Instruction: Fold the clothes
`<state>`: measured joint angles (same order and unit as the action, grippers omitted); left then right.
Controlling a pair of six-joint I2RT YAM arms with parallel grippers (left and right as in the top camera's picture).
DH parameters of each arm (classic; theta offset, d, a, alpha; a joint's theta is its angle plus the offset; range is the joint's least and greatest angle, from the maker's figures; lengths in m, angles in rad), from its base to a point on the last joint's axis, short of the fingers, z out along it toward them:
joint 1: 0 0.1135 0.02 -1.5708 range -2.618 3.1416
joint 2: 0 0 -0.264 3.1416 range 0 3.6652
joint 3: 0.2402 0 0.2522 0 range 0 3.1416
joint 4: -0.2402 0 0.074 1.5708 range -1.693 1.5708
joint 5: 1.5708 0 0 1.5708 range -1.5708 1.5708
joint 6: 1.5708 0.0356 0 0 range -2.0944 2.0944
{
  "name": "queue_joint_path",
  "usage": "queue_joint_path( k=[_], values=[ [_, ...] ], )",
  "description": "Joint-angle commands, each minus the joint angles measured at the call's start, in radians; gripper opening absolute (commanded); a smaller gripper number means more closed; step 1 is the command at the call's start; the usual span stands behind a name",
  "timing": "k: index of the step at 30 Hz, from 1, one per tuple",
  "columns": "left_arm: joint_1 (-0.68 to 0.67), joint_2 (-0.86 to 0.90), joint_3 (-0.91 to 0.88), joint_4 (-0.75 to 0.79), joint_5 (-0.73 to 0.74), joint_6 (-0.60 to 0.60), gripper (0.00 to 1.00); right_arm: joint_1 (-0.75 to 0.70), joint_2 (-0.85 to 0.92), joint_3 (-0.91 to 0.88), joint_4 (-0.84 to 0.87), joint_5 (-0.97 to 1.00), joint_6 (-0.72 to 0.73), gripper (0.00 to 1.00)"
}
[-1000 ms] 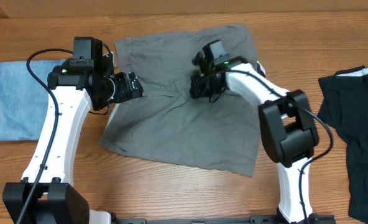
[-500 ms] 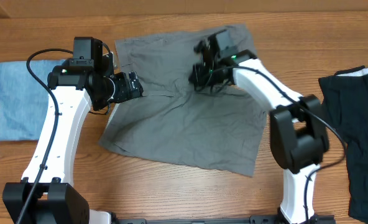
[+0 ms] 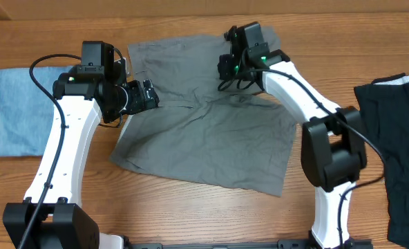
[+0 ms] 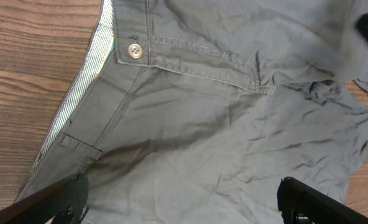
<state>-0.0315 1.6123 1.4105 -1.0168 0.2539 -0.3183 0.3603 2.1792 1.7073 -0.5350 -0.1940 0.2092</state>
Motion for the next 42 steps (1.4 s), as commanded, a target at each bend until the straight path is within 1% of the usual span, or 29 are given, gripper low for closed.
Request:
queue_joint_path(
  k=[1,7,9,10,11,14,19,21,24,27,28,32,34,42],
  values=[
    [-0.002,0.002,-0.003,0.001,-0.003,0.001,1.0,-0.002,0.071,-0.001,0.001,-0.001,0.005,0.19],
    [-0.002,0.002,-0.003,0.0,-0.003,0.001,1.0,-0.001,0.116,-0.001,-0.019,-0.017,0.005,0.2],
    [-0.002,0.002,-0.003,0.0,-0.003,0.001,1.0,-0.006,0.116,0.0,-0.026,-0.017,0.004,0.19],
    [-0.002,0.002,-0.003,0.001,-0.003,0.001,1.0,-0.009,0.107,0.003,-0.036,-0.028,0.005,0.16],
    [-0.002,0.002,-0.003,0.001,-0.003,0.001,1.0,-0.012,0.095,0.006,-0.047,-0.053,0.005,0.15],
    [-0.002,0.002,-0.003,0.001,-0.003,0.001,1.0,-0.023,0.03,0.006,-0.049,-0.122,0.005,0.15],
    [-0.002,0.002,-0.003,0.001,-0.003,0.001,1.0,-0.048,-0.109,0.007,-0.055,-0.114,0.005,0.16],
    [-0.002,0.002,-0.003,0.0,-0.003,0.001,1.0,-0.067,-0.178,0.007,-0.084,-0.114,0.006,0.16],
    [-0.002,0.002,-0.003,0.001,-0.003,0.001,1.0,-0.13,-0.276,0.007,-0.201,-0.113,0.032,0.15],
    [-0.002,0.002,-0.003,0.001,-0.003,0.001,1.0,-0.193,-0.332,0.007,-0.322,-0.111,0.031,0.06],
    [-0.002,0.002,-0.003,0.001,-0.003,0.001,1.0,-0.213,-0.344,0.007,-0.364,-0.111,0.031,0.05],
    [-0.002,0.002,-0.003,0.0,-0.003,0.001,1.0,-0.281,-0.376,0.007,-0.539,-0.11,0.025,0.04],
    [-0.002,0.002,-0.003,0.0,-0.003,0.001,1.0,-0.303,-0.38,0.007,-0.621,-0.11,-0.002,0.04],
    [-0.002,0.002,-0.003,0.0,-0.003,0.001,1.0,-0.319,-0.391,0.007,-0.809,-0.11,-0.003,0.04]
  ],
)
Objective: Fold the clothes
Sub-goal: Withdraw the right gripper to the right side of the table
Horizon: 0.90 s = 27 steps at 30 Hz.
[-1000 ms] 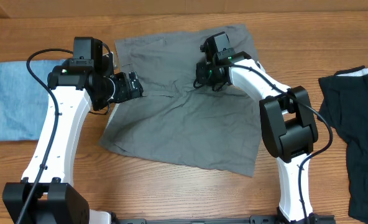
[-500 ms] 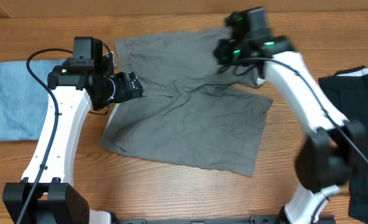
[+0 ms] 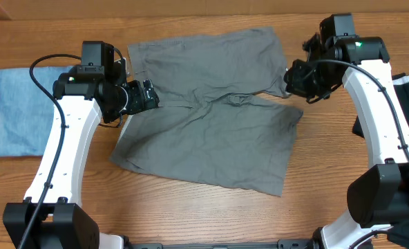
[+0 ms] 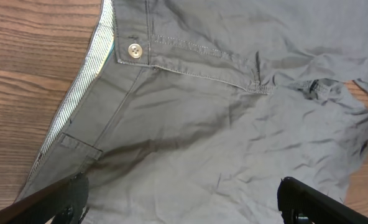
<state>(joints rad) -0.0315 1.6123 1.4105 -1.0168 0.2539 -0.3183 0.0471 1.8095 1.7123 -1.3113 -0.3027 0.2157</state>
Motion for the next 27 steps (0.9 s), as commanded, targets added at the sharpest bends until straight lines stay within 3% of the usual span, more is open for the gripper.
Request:
queue_joint_path(
  k=[1,10,20,23,27],
  values=[
    [-0.002,0.002,-0.003,0.001,-0.003,0.001,1.0,-0.009,-0.028,0.002,-0.05,-0.002,-0.009,0.04],
    [-0.002,0.002,-0.003,0.001,-0.003,0.001,1.0,-0.01,-0.192,-0.073,-0.155,0.033,-0.006,0.04],
    [-0.002,0.002,-0.003,0.001,-0.003,0.001,1.0,-0.01,-0.565,-0.459,-0.083,0.054,0.12,0.04],
    [-0.002,0.002,-0.003,0.0,-0.003,0.001,1.0,-0.01,-0.639,-0.584,-0.044,0.054,0.157,0.25],
    [-0.002,0.002,-0.003,0.0,-0.003,0.001,1.0,-0.01,-0.668,-0.745,0.044,0.055,0.175,0.65]
  ],
)
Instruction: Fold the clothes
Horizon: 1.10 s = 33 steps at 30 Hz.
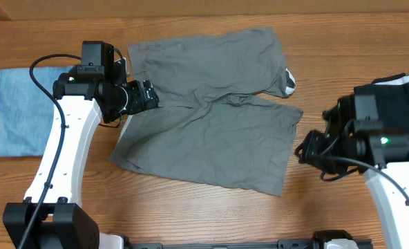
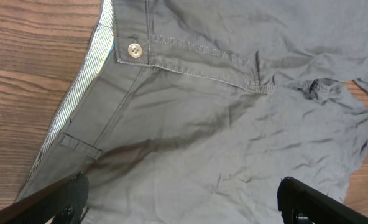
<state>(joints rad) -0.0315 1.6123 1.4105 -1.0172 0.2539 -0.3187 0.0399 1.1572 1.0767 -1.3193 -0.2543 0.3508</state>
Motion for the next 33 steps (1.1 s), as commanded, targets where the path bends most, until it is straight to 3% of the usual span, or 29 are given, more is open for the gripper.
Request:
queue_joint_path(
  k=[1,9,21,33],
  values=[
    [-0.002,0.002,-0.003,0.001,-0.003,0.001,1.0,-0.003,-0.011,-0.145,0.08,0.006,0.044,0.72],
    [-0.002,0.002,-0.003,0.001,-0.003,0.001,1.0,-0.003,0.085,-0.331,0.321,0.054,0.202,0.75],
    [-0.002,0.002,-0.003,0.001,-0.003,0.001,1.0,-0.003,0.264,-0.491,0.528,-0.078,0.23,0.7],
    [-0.002,0.002,-0.003,0.001,-0.003,0.001,1.0,-0.002,0.274,-0.563,0.556,-0.262,0.221,0.63]
  ],
)
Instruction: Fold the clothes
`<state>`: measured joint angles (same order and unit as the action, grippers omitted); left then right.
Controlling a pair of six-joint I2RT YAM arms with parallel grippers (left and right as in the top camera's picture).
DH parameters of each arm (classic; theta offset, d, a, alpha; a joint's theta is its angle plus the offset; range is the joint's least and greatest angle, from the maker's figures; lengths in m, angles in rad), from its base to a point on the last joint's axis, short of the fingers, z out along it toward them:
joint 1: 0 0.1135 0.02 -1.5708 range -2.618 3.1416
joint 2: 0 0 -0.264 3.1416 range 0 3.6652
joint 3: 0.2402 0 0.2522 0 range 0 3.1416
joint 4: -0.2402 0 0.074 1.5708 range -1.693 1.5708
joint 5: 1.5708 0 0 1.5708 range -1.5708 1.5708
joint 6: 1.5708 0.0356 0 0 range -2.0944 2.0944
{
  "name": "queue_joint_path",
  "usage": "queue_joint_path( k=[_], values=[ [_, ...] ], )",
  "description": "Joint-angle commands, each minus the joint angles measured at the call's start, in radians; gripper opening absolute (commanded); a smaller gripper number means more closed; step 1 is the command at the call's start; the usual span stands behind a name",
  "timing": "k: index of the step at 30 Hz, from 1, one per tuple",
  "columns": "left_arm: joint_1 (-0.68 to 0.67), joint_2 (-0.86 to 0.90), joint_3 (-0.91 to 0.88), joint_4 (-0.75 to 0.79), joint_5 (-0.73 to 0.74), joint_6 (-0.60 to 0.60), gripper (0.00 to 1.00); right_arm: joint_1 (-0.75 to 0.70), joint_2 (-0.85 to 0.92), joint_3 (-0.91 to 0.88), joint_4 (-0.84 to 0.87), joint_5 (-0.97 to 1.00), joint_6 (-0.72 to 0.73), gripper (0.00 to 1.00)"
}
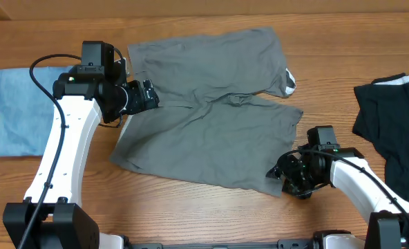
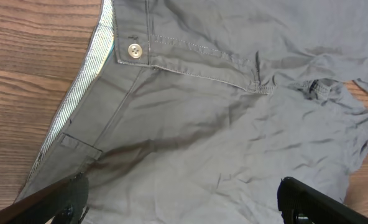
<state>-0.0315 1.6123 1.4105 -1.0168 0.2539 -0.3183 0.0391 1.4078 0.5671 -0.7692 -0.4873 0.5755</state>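
Observation:
Grey shorts (image 1: 204, 117) lie spread on the wooden table, waistband to the left and both legs pointing right. The left wrist view shows the button (image 2: 134, 51) and the striped waistband lining (image 2: 78, 106). My left gripper (image 1: 146, 95) hovers over the waistband edge, open, its fingers (image 2: 59, 199) wide apart with nothing between them. My right gripper (image 1: 284, 176) is at the lower leg's bottom right hem corner. The overhead view does not show whether it is open or shut.
Folded blue jeans (image 1: 14, 111) lie at the far left. A black garment (image 1: 394, 138) with white under it lies at the right edge. A white patch (image 1: 290, 81) shows at the upper leg's hem. Bare wood (image 1: 191, 214) runs along the front.
My right gripper has moved from the bare table right of the shorts to the lower leg's bottom right corner. The left arm and the shorts have not moved.
My right gripper was first on the upper leg near its middle. Then it was at that leg's right end, with the leg stretched out flat. After that it stood off the cloth at the lower right, and now at the lower hem corner. The left stayed open throughout.

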Motion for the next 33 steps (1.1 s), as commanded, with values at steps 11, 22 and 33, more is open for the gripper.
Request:
queue_joint_path(
  k=[11,22,33],
  values=[
    [-0.002,0.002,-0.003,0.001,-0.003,0.001,1.0,-0.001,0.023,-0.097,0.059,-0.027,-0.007,0.44],
    [-0.002,0.002,-0.003,0.001,-0.003,0.001,1.0,-0.002,0.023,-0.084,0.052,-0.04,-0.054,0.13],
    [-0.002,0.002,-0.003,0.0,-0.003,0.001,1.0,-0.002,0.023,0.109,-0.092,0.158,-0.134,0.13]
  ],
)
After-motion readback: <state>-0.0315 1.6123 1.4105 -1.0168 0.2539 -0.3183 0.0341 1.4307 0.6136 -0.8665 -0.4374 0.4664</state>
